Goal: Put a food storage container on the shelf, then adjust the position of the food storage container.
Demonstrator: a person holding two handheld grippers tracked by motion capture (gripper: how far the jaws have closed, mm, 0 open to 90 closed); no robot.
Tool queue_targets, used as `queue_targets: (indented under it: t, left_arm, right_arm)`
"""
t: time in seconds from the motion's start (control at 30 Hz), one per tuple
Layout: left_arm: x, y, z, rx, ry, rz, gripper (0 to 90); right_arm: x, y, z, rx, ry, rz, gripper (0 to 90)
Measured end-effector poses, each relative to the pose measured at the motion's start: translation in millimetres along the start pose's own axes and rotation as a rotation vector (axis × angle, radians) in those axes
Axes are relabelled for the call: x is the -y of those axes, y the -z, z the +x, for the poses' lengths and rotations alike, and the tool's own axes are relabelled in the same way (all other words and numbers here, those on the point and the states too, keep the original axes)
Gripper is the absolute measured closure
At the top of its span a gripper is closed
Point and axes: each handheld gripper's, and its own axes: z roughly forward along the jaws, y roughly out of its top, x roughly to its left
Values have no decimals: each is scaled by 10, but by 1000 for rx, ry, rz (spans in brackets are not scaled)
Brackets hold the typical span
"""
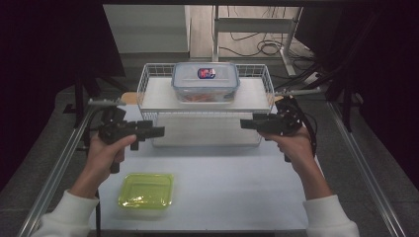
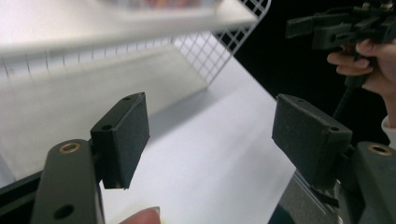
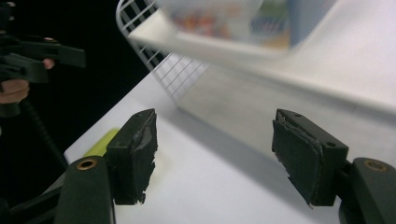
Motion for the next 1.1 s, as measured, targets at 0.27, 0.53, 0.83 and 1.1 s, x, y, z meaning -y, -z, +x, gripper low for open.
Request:
queue_targets:
  t: [0.27, 0.53, 0.83, 1.1]
  left_arm:
    - [501, -6, 84, -50, 7, 44, 275]
    - [698, -32, 110, -63, 6, 58, 275]
    - [770, 39, 132, -90, 3, 56, 247]
    - [874, 131, 241, -157, 0, 84, 259]
  right_arm:
    - [487, -34, -22, -19, -9, 44, 310]
    - [734, -133, -31, -36, 2, 84, 309]
    - [855, -237, -11, -43, 16, 107, 302]
    - [924, -234, -16, -38, 9, 119, 301]
